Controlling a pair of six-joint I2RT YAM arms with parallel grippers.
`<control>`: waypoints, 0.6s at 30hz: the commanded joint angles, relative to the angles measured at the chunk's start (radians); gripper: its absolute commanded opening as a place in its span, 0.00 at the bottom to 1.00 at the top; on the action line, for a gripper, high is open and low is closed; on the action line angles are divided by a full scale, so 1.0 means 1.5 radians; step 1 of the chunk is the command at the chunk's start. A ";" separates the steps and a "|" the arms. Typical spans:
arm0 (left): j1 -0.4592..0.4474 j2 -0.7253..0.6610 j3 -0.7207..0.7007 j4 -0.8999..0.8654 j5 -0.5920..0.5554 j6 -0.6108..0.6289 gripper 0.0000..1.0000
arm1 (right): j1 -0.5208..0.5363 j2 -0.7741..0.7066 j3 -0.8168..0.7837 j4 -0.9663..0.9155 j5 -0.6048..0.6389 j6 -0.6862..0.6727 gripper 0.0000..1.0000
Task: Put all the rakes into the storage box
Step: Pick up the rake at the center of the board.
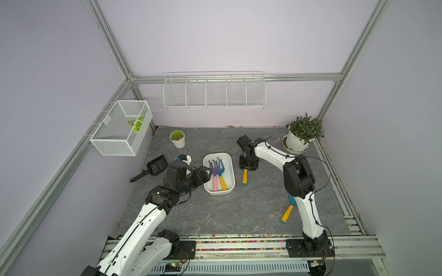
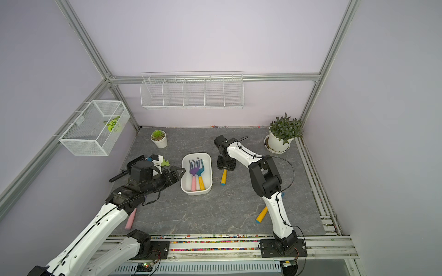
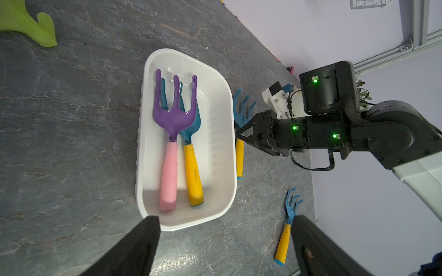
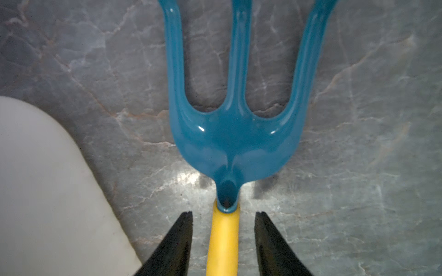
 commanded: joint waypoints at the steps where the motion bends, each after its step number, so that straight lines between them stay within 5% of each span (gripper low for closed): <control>1: 0.003 -0.011 -0.010 0.006 0.007 -0.004 0.91 | 0.005 0.012 0.007 -0.025 0.018 -0.007 0.45; 18: 0.003 0.012 0.003 0.007 0.030 0.002 0.91 | 0.005 0.009 -0.013 -0.016 0.018 -0.007 0.19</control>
